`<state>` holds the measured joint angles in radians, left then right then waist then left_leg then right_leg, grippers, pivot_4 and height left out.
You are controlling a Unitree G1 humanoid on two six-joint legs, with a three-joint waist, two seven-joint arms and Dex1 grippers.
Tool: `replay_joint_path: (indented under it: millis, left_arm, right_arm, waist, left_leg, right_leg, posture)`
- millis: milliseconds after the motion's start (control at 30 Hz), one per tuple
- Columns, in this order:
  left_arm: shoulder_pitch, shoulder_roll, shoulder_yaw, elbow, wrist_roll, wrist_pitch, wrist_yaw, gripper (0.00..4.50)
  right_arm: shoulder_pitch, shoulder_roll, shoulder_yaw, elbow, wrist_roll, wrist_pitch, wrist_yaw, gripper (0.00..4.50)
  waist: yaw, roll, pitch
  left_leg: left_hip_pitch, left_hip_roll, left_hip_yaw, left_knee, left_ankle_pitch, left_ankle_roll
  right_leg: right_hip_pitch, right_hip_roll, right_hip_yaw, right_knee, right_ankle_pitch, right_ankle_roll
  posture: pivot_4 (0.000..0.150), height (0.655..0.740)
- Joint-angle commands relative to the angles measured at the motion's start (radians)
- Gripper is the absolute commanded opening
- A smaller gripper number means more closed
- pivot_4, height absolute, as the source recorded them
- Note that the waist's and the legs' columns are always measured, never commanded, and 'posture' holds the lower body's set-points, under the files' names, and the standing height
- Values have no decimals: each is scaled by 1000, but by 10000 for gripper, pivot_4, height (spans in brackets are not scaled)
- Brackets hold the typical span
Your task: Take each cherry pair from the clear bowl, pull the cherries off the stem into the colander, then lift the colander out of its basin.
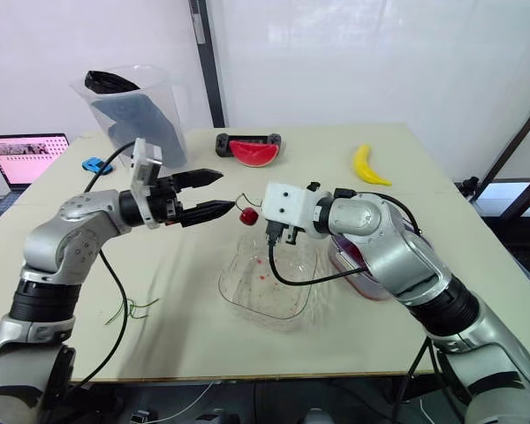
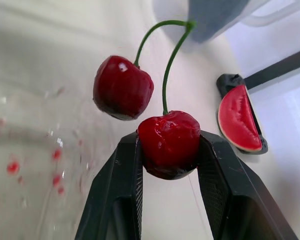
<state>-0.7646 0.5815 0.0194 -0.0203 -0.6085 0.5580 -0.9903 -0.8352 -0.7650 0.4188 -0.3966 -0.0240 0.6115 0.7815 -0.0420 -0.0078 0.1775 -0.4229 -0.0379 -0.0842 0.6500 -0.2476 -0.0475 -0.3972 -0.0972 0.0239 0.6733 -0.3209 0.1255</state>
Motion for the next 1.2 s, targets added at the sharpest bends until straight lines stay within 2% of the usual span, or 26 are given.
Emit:
replay_joint_path:
  millis: [33,133,200,233,833,933,1033,1200]
  left_arm:
    - [-26,2,-11,-40,14,13,7,45000]
    - [-21,-7,-17,-58,5,30,9,37218]
    - [-19,-10,-34,-85,5,48,12,26814]
    - [-16,-8,-44,-98,8,57,14,23907]
    - [-10,-45,-36,-123,-9,120,56,23907]
    - [-12,-46,-37,-118,-10,121,50,14403]
    - [-15,-50,-34,-114,-7,114,50,288]
    - [-23,-50,-30,-103,-9,118,43,288]
  right_arm:
    - [-24,-16,-22,-44,-44,-18,25,14297]
    - [-26,-10,-30,-50,-56,-20,43,13886]
    - [-40,4,-41,-52,-51,-9,54,13886]
    - [-48,9,-44,-52,-51,-7,57,13886]
    - [-59,41,-56,-73,-59,14,93,13886]
    - [-56,39,-54,-79,-62,19,94,13886]
    - [-55,38,-54,-83,-62,22,96,13886]
    - [-47,33,-55,-90,-55,31,110,13886]
  waist:
    - [-1,0,0]
    - [-1,0,0]
    - [-1,0,0]
    - [-1,0,0]
    - [0,0,0]
    - [0,0,0]
    - [0,0,0]
    - [0,0,0]
  left_leg:
    - [0,0,0,0,0,0]
    - [0,0,0,0,0,0]
    - [0,0,0,0,0,0]
    - [0,0,0,0,0,0]
    - [0,0,0,0,1,-2]
    - [0,0,0,0,1,-3]
    - [0,0,0,0,2,-3]
    - [0,0,0,0,2,-3]
  right_leg:
    - [0,0,0,0,0,0]
    - [-1,0,0,0,0,0]
    - [0,0,0,0,0,0]
    - [0,0,0,0,0,0]
    - [0,0,0,0,0,0]
    - [0,0,0,0,0,0]
    - [0,0,0,0,0,0]
    - [0,0,0,0,0,0]
  posture:
    - [1500,7400]
    - [1500,7400]
    - [1500,7400]
    - [1500,7400]
    - [1500,7400]
    - [1500,7400]
    - [1500,7400]
    - [1500,7400]
